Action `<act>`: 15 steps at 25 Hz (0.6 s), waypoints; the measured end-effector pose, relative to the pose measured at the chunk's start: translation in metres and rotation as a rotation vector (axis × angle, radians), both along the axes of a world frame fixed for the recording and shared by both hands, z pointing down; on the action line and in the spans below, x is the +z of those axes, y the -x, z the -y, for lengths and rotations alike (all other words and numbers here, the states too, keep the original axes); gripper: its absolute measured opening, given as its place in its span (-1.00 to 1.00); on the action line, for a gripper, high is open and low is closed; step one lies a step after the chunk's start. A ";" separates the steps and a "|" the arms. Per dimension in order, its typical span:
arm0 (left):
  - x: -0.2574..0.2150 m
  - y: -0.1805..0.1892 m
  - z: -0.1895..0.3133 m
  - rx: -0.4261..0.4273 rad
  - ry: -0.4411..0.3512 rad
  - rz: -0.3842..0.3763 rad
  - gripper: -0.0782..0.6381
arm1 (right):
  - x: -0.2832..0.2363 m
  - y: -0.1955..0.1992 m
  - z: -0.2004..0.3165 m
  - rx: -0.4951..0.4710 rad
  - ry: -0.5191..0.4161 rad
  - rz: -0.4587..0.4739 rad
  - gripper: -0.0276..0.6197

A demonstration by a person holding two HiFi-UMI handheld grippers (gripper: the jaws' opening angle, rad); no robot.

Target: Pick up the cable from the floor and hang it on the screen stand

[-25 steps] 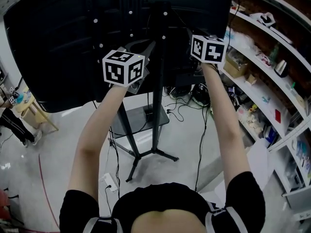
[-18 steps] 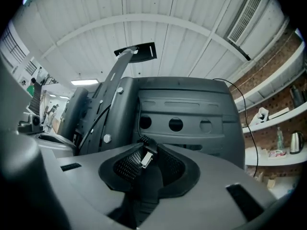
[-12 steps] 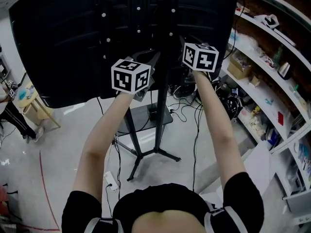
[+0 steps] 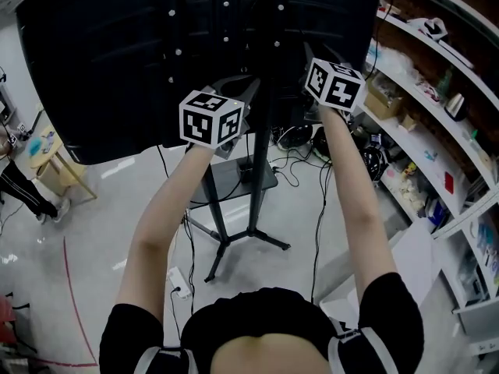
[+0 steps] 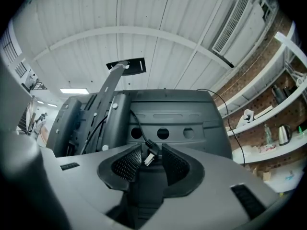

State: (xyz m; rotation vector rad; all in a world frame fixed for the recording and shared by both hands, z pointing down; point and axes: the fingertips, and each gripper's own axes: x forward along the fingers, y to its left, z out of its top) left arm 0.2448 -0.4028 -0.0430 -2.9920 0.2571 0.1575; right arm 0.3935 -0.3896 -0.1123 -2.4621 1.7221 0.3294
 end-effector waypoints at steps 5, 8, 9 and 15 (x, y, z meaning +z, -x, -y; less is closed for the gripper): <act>-0.001 0.015 -0.020 0.016 0.002 -0.013 -0.76 | 0.007 0.004 -0.028 0.021 -0.004 0.025 -0.45; 0.007 0.026 -0.033 0.030 0.014 -0.014 -0.76 | 0.022 0.015 -0.046 0.028 0.002 0.043 -0.45; 0.011 0.031 -0.037 0.036 0.021 -0.013 -0.76 | 0.028 0.020 -0.053 0.029 0.002 0.053 -0.45; 0.044 0.062 -0.076 0.070 0.078 0.006 -0.76 | 0.073 0.059 -0.104 0.042 0.028 0.070 -0.45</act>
